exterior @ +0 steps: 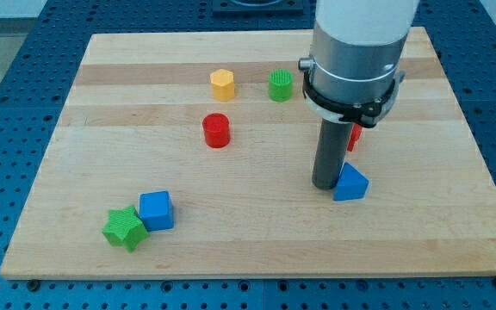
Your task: Separate the blue cube from the green star
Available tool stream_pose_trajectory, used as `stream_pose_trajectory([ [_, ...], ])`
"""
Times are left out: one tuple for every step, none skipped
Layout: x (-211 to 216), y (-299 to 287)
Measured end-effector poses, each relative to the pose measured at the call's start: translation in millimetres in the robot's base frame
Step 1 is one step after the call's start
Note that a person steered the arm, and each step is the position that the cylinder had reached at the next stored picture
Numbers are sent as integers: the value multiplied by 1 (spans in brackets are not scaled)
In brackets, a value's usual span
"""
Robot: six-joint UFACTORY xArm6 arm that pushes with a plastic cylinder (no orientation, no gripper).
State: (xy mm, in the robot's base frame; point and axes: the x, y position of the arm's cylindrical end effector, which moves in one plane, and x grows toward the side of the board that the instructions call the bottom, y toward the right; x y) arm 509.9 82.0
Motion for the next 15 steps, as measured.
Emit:
stream_pose_trajectory([
  [0,-2],
  [0,-31],
  [0,-66],
  [0,-98],
  [0,-130],
  [0,-160],
  [-3,-189],
  [-5,-216],
  [-5,-224],
  [8,-224],
  [6,-224],
  [-20,-233],
  [-13,-244],
  [-4,-244],
  [8,-244],
])
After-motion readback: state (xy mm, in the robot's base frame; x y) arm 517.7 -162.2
